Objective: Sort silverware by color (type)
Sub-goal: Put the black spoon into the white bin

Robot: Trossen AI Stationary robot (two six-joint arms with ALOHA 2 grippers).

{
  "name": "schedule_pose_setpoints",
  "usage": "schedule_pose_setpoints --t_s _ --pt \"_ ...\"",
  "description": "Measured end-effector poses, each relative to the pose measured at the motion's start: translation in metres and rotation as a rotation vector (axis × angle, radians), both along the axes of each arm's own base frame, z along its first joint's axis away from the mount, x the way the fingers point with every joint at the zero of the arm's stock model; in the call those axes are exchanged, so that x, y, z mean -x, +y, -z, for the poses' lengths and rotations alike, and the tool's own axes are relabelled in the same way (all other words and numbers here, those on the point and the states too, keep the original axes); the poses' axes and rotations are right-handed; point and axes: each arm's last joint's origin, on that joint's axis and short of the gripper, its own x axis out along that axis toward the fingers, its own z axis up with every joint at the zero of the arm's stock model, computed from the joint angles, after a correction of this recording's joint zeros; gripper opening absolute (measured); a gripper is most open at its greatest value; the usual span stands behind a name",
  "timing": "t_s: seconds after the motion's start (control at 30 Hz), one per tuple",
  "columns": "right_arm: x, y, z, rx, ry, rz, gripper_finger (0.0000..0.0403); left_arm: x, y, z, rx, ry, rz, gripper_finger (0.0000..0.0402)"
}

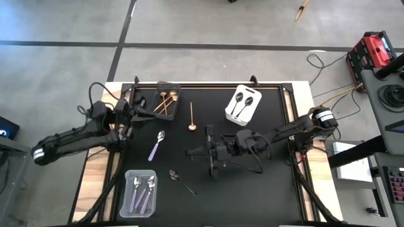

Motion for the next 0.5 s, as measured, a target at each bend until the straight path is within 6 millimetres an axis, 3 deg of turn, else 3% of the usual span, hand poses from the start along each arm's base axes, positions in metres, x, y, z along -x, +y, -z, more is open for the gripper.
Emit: schedule_pose_setpoints --t_s 0.23,0.5 --pt "0.021 0.002 0.0 0.045 -0.069 -0.014 0.0011 -0.015 -0.003 0.015 0.027 -0.142 0.097 0.0061" --pt "0.039 -0.002 0.016 0.07 -0.153 -0.004 0.0011 -0.049 -0.001 0.007 0.046 -0.078 0.134 0.0061"
